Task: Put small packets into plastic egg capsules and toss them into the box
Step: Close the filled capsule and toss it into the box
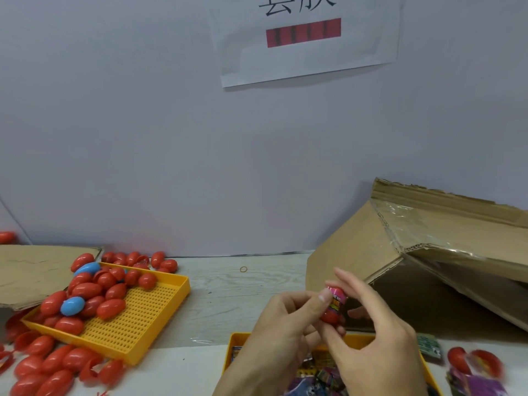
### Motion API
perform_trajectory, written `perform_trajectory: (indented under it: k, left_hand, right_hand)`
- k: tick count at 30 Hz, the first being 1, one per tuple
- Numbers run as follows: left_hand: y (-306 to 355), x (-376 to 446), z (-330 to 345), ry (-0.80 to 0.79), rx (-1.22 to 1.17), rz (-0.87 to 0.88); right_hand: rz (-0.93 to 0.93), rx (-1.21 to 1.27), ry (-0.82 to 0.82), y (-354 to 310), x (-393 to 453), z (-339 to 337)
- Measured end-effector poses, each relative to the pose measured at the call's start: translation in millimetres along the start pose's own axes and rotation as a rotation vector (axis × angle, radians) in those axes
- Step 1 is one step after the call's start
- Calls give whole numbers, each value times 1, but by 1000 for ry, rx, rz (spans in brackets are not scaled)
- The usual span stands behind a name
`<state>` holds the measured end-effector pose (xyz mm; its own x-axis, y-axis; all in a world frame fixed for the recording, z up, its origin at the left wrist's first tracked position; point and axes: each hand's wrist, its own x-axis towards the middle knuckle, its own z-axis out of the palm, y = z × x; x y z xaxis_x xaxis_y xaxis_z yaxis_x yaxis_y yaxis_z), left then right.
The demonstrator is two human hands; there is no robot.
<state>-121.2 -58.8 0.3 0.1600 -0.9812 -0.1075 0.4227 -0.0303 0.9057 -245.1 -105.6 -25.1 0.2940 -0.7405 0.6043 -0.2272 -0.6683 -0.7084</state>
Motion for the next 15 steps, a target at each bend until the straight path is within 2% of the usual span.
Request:
perform_trajectory:
  k: [11, 13, 15]
  left_hand:
    - [-1, 3, -5, 7, 25, -48]
    - [0, 3, -4, 53, 82, -37]
    - [6, 2, -2, 180, 187, -14]
  right_hand:
    - [69, -1, -74, -5, 1, -1]
    - [101, 52, -103, -5, 2, -2]
    - [154, 111, -151, -8, 4, -3]
